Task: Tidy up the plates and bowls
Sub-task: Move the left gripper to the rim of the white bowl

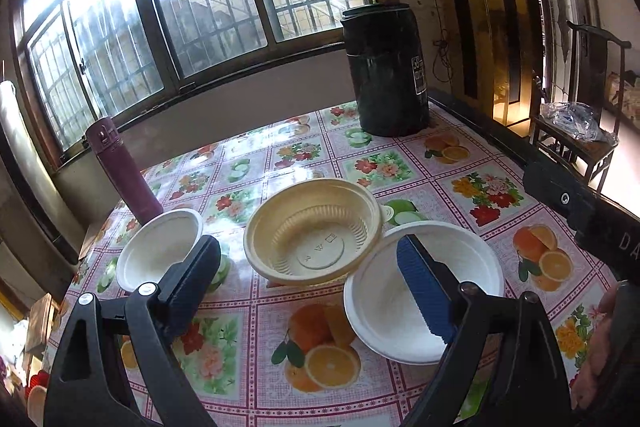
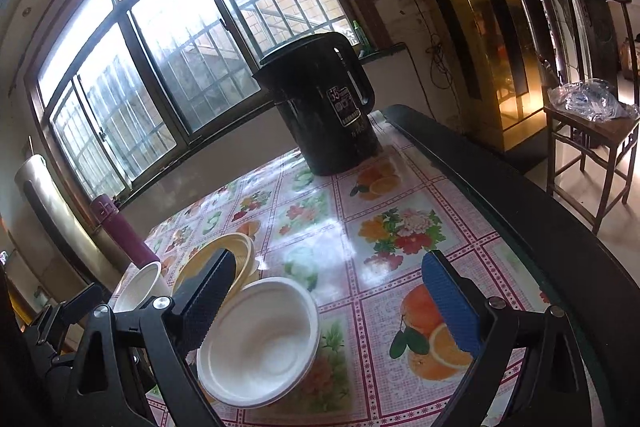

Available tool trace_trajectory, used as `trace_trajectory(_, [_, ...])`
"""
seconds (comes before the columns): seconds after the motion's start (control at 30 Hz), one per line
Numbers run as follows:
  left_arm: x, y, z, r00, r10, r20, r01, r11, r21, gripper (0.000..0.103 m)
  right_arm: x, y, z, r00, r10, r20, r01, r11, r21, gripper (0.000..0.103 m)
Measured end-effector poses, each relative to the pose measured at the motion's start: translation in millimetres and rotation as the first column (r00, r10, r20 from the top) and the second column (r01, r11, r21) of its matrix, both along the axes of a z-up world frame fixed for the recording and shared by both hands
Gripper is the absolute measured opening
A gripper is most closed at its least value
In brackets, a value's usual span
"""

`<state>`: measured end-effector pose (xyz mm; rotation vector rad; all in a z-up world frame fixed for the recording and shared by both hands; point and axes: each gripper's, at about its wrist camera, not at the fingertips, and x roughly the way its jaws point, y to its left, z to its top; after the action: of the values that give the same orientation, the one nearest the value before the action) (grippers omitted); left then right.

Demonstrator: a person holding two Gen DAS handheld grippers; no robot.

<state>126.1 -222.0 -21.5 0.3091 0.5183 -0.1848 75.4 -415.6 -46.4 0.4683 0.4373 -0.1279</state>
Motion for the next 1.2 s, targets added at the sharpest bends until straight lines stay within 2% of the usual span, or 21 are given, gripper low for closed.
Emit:
trace_trajectory(0.17, [4.7, -1.0, -5.4, 1.000, -0.003, -0.030, 0.003, 1.000, 0.002, 0.091, 2.9, 0.0, -3.9, 1.000, 0.000, -0.019, 0.000, 1.000, -0.001, 0.096])
trace_trajectory(0.3, [18.7, 2.9, -17.7, 0.990, -0.009, -0.140, 0.005, 1.000, -0.028, 0.091, 4.3, -0.7, -5.2, 1.000, 0.006, -0.029, -0.006, 1.000, 0.009, 0.096])
trace_trajectory(0.5, [37.9, 12.5, -44.6, 0.943, -0.008, -0.334, -0.023, 0.996, -0.089, 0.091, 10.8, -1.3, -11.1, 0.998, 0.023, -0.065, -0.021, 0.999, 0.029, 0.096])
trace_trajectory(0.73, [46.0, 17.3, -53.4, 0.902, -0.025, -0.432, -0.053, 0.985, -0.166, 0.091, 17.4, 4.1, -17.7, 0.993, 0.058, -0.103, -0.054, 0.998, 0.042, 0.095])
trace_trajectory(0.83, [49.1, 17.1, -54.7, 0.890, -0.019, -0.455, -0.072, 0.981, -0.182, 0.091, 20.7, 5.6, -21.1, 0.990, 0.067, -0.122, -0.062, 0.997, 0.047, 0.095])
trace_trajectory(1.0, [52.1, 16.8, -58.9, 0.888, 0.007, -0.460, -0.095, 0.981, -0.168, 0.091, 23.2, 7.6, -23.1, 0.988, 0.069, -0.139, -0.063, 0.997, 0.041, 0.095])
trace_trajectory(1.1, [50.8, 16.8, -57.4, 0.894, 0.010, -0.448, -0.093, 0.982, -0.163, 0.091, 24.1, 6.4, -25.8, 0.986, 0.085, -0.140, -0.074, 0.994, 0.082, 0.095])
trace_trajectory(1.2, [47.5, 15.4, -54.4, 0.909, 0.015, -0.417, -0.083, 0.986, -0.146, 0.091, 23.0, 5.3, -24.8, 0.987, 0.077, -0.144, -0.067, 0.995, 0.077, 0.095])
